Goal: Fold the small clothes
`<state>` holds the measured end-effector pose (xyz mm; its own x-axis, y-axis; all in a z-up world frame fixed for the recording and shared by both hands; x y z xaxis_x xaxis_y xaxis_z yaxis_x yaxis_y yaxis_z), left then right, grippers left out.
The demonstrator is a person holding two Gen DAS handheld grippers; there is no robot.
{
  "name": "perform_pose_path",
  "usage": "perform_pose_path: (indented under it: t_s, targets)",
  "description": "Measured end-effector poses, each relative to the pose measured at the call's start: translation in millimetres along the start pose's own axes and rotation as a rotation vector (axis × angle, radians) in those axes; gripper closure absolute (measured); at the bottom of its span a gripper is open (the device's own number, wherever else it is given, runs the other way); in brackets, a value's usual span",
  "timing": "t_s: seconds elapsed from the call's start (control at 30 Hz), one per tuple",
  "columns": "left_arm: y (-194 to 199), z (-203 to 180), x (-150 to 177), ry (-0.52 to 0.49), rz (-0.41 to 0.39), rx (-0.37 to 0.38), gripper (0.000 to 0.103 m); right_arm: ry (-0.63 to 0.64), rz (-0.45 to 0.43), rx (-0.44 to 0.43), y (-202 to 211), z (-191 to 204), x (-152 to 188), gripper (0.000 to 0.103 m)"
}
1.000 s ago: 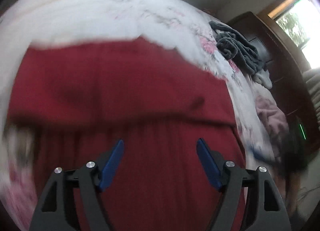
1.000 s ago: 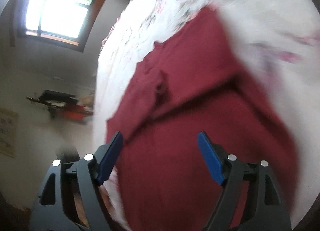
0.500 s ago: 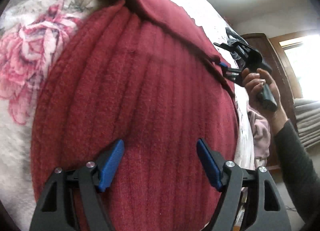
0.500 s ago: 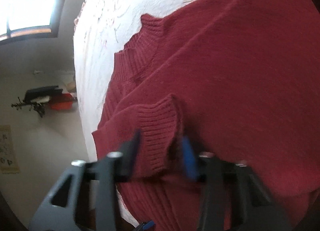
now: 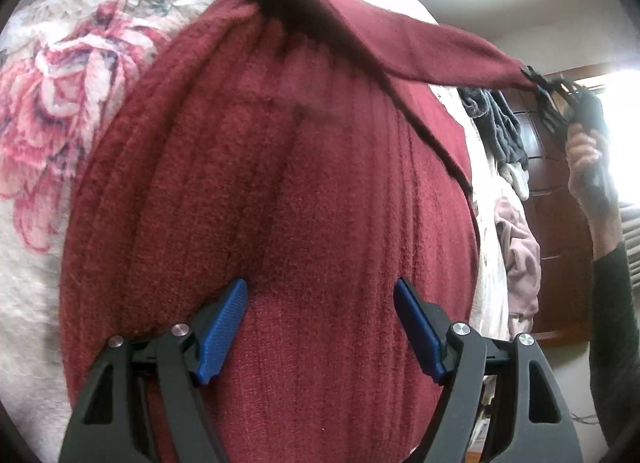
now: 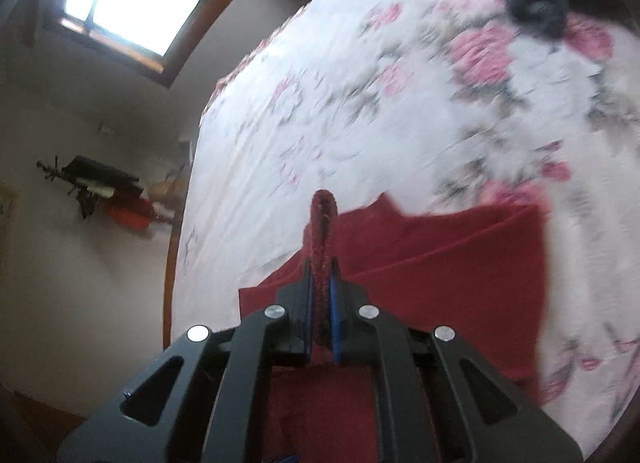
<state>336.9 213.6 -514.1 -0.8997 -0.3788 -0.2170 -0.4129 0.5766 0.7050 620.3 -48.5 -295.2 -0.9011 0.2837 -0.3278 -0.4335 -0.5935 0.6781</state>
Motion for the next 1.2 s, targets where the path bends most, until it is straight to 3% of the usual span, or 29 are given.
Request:
perform_pose_path:
  t_s: [0.1,0.43,0.67,0.77,0.87,0.93,1.1,1.17,1.2]
  targets:
    - [1,1,-1,0.0,0.0,0.0,0.027,-0.042,-0.006,0.018,6,-33,3,0.098]
    - [1,3,-4,0.007,0.025,-0.001,0.026,-0.171,0.055,0.087,-33,-144,41,0.098]
    - [11,-7,-15,0.023,0.03,0.004,0.028,-0.188,0.086,0.084,-52,-166,48,0.098]
    - [28,-28,-31,-0.026,-0.005,0.022,0.028,-0.171,0.094,0.127,-54,-178,45,0.091]
    - [47,-54,-72,-0.101,-0.062,0.038,0.026,-0.209,-0.037,0.074,-21,-185,19,0.091]
    - [56,-71,-122,-0.16,-0.11,0.056,0.026,-0.225,-0.055,-0.009,-10,-178,8,0.091]
    - [40,-86,-245,-0.158,-0.173,0.111,0.026,-0.153,0.058,-0.057,-38,-161,19,0.091]
    - [14,-83,-280,-0.103,-0.126,0.178,0.026,-0.163,0.111,-0.075,-58,-164,30,0.091]
    - [4,-77,-289,-0.088,-0.122,0.159,0.026,-0.169,0.123,-0.052,-65,-172,35,0.092]
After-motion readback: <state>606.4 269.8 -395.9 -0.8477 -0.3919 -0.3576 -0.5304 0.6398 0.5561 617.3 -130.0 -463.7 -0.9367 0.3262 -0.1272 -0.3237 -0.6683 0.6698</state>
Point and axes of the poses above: each gripper's, at about its wrist camera, not at the fingertips, and y roughly against the way its jaws point, z to its left, x to its underside, the point moved 10 cm from there along -y, roughly the way its jaws point, and after that the axes turned 1 degree about -z, right-handed, at the moved point
